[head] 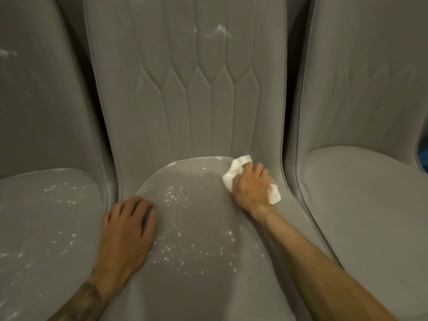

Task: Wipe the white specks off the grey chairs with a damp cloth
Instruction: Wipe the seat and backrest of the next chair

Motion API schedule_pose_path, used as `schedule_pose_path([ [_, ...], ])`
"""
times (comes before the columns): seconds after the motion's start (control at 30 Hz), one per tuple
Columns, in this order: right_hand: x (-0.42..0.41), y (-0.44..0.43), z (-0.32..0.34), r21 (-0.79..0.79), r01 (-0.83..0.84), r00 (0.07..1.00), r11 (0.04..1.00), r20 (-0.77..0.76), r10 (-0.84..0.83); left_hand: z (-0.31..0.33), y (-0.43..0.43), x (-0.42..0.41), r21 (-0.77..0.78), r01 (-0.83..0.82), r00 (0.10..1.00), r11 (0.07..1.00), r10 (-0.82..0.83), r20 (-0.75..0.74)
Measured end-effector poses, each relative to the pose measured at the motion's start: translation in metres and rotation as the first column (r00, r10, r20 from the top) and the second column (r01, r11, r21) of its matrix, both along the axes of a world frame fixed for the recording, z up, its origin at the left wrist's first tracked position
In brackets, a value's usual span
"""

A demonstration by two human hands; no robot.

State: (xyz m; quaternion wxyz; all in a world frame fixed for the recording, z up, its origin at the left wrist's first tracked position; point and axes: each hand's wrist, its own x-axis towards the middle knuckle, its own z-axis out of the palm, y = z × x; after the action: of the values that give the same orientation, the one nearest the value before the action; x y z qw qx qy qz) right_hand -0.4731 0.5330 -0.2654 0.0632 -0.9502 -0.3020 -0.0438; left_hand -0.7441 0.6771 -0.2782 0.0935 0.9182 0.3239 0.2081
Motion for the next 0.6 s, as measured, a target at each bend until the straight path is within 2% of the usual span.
schedule_pose_path([
  [0.13, -0.015, 0.011, -0.008, 0.088, -0.249, 0.966, 0.964, -0.043, 0.254, 0.001, 0.002, 0.001, -0.016, 0.004, 1.000, 1.000, -0.004, 0.000],
  [0.2, 0.006, -0.002, -0.003, 0.061, -0.203, 0.978, 0.977, -0.040, 0.205, 0.003, 0.003, 0.000, -0.022, 0.038, 0.999, 0.999, -0.038, 0.003],
  [0.3, 0.028, -0.006, 0.003, 0.009, -0.011, 0.999, 1.000, 0.032, 0.011, 0.009, 0.015, -0.008, 0.008, 0.141, 0.989, 0.990, -0.141, -0.040],
  [0.37, 0.016, 0.013, 0.004, 0.032, 0.015, 1.000, 0.999, 0.027, -0.015, 0.009, 0.024, -0.014, 0.022, 0.183, 0.980, 0.983, -0.181, -0.079],
  [0.43, -0.010, 0.032, 0.000, 0.095, -0.077, 0.996, 0.993, -0.045, 0.081, 0.008, 0.029, -0.018, -0.003, 0.159, 0.987, 0.987, -0.159, -0.034],
  [0.53, -0.035, 0.032, -0.009, 0.163, -0.294, 0.949, 0.942, -0.070, 0.309, 0.004, 0.026, -0.016, -0.038, 0.103, 0.994, 0.994, -0.102, 0.032],
  [0.6, -0.021, 0.014, -0.006, 0.148, -0.307, 0.945, 0.940, -0.070, 0.320, 0.003, 0.022, -0.015, -0.019, 0.108, 0.994, 0.994, -0.108, 0.024],
])
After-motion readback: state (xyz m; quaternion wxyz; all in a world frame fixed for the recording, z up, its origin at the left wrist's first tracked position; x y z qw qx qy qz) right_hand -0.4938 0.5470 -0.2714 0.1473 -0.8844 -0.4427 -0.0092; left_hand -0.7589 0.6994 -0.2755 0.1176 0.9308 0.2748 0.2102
